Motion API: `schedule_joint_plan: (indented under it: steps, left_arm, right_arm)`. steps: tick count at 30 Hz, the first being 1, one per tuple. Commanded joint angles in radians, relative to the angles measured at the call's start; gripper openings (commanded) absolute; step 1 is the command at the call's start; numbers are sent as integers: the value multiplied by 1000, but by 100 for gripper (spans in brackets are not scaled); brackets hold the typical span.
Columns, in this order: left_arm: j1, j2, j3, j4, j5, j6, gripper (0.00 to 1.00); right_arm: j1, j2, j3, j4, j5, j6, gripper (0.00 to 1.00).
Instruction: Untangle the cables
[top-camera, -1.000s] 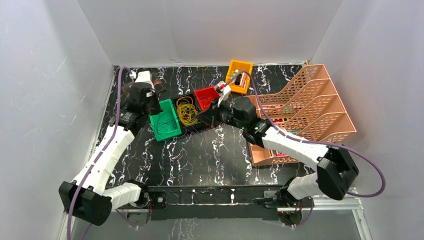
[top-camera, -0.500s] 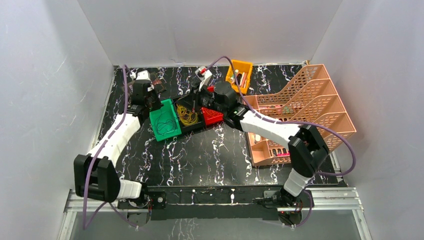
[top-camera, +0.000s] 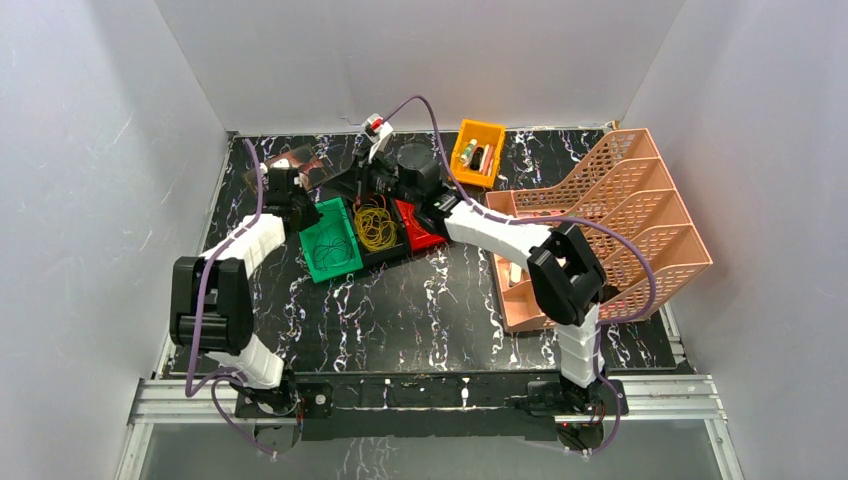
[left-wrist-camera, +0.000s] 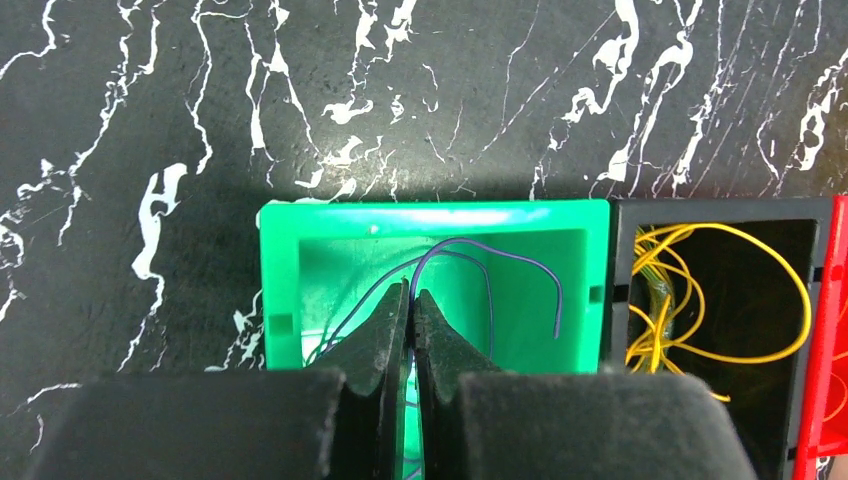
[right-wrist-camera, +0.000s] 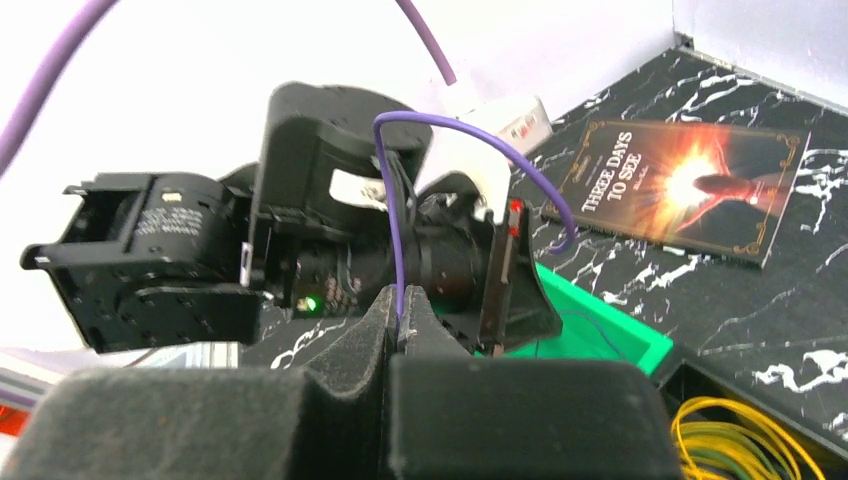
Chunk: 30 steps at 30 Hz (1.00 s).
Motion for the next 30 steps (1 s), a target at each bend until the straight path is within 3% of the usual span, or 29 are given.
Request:
schedule_joint_plan:
  steps: [1,6,13,18,22,28,30]
  left_arm:
    - [17,25,65,34,40,-18,0]
    - [19,25,65,5,50,-9,0]
    - [22,-51,64,-53,17,8,30]
    - [25,-119,54,-104,-17,17,39]
    - [30,-285,-3,-176,-68,30,41]
    - [31,-703,-140,-360,-117,88,52]
    - [32,-749,-145,-373,-133,106,53]
  right_arm:
    - [4,49,126,66,-14,-29,0]
    - [-2,117,201,58,-12,-36,0]
    - [-15,164,261,49,-9,-33,0]
    - [-22,187,277,50,-6,-20,0]
    - [-26,233,306,16,23,-21,0]
    - [7,408,509,-128,-65,-19,0]
    - [19,426,511,-157,-61,-43,0]
